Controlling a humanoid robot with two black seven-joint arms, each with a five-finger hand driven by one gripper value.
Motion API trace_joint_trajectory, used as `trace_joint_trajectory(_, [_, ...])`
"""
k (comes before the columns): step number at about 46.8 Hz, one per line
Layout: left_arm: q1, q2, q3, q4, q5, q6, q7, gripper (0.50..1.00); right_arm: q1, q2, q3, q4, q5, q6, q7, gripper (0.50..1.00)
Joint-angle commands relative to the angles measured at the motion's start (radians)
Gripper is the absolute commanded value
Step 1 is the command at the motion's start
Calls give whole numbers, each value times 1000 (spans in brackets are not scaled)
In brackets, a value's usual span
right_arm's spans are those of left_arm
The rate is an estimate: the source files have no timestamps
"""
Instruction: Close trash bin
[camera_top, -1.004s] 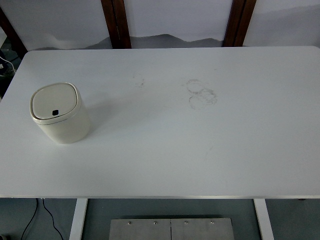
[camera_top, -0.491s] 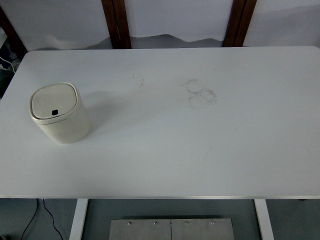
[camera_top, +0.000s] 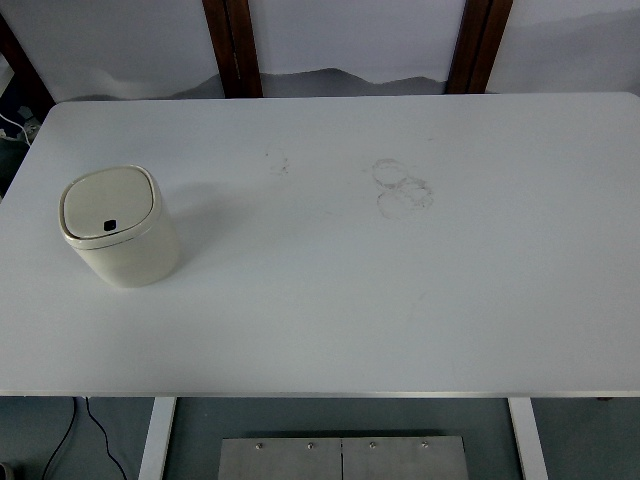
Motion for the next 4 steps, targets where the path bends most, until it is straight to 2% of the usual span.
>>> trace_joint_trajectory(1, [12,0,0,0,0,-1,0,1000,0,0,0,0,0,0,0,995])
trace_joint_trajectory(4, [16,0,2,0,0,-1,2,1000,0,0,0,0,0,0,0,995])
